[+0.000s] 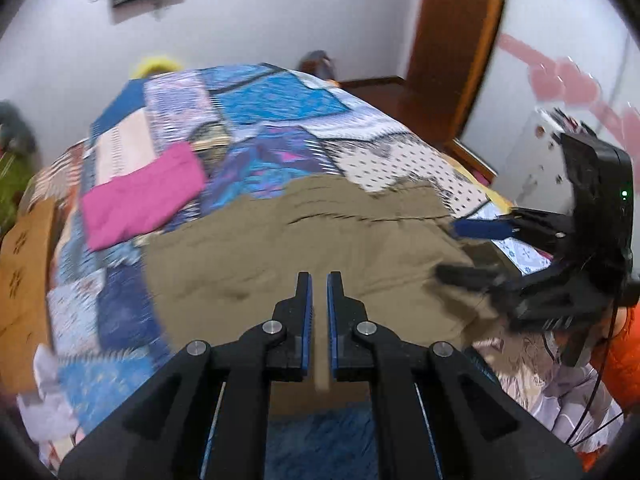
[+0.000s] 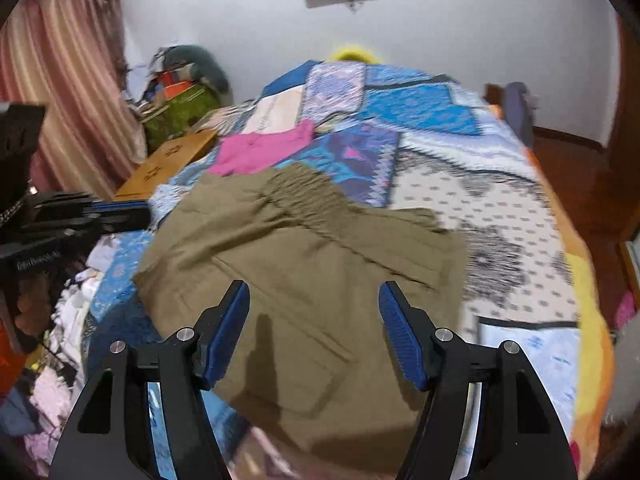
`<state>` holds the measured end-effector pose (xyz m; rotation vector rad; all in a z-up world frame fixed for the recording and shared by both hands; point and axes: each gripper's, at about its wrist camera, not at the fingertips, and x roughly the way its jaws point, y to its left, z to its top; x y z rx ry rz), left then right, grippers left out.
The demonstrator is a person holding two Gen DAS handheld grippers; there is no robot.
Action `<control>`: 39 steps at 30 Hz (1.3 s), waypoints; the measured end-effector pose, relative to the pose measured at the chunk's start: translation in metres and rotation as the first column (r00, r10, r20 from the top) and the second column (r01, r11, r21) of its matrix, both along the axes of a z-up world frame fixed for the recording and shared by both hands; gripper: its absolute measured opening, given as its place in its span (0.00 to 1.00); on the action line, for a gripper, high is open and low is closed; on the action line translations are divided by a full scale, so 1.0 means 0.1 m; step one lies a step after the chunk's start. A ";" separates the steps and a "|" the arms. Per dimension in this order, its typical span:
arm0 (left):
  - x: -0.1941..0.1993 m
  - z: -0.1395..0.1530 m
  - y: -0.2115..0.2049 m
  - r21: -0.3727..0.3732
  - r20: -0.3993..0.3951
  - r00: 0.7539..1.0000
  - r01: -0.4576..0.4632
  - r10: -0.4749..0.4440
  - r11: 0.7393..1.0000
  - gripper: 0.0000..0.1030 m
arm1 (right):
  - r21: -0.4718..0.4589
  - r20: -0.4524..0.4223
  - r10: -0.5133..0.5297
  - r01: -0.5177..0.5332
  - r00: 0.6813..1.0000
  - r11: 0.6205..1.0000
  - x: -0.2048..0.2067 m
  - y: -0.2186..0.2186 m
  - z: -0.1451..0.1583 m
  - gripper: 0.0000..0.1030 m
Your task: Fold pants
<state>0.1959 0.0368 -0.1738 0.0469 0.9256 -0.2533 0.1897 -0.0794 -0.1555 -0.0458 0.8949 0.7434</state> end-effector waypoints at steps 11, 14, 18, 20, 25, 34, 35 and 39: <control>0.41 -0.57 0.07 -0.078 -0.130 0.991 0.015 -0.025 0.997 0.07 | -0.024 -0.051 0.036 -0.038 0.998 0.999 0.15 -0.04 -0.29 0.49; 0.37 -0.58 0.10 -0.084 -0.129 0.991 0.024 -0.035 0.996 0.07 | -0.022 -0.062 0.026 -0.027 0.998 0.999 0.12 -0.16 -0.28 0.49; 0.24 -0.54 0.16 -0.064 -0.113 0.993 0.031 -0.038 0.997 0.07 | -0.016 -0.073 0.004 -0.005 0.997 1.000 0.04 -0.34 -0.24 0.49; 0.15 -0.53 0.21 -0.048 -0.106 0.994 0.027 -0.032 0.998 0.07 | -0.017 -0.068 -0.007 0.006 0.998 1.000 -0.02 -0.42 -0.21 0.49; -0.10 -0.56 0.43 -0.012 -0.116 0.993 -0.007 0.006 1.000 0.07 | -0.078 -0.043 -0.047 0.044 0.998 0.996 -0.12 -0.56 -0.21 0.49; -0.38 -0.60 0.80 0.095 -0.120 0.986 -0.103 0.114 0.990 0.21 | -0.052 -0.100 -0.141 0.136 0.985 0.989 -0.23 -0.92 -0.25 0.51; -0.39 -0.60 0.85 0.100 -0.121 0.984 -0.117 0.129 0.988 0.21 | -0.056 -0.096 -0.140 0.136 0.985 0.989 -0.23 -0.92 -0.23 0.51; -0.41 -0.55 1.09 0.078 -0.133 0.972 -0.185 0.194 0.980 0.21 | -0.051 -0.107 -0.167 0.162 0.980 0.985 -0.21 -0.96 -0.16 0.54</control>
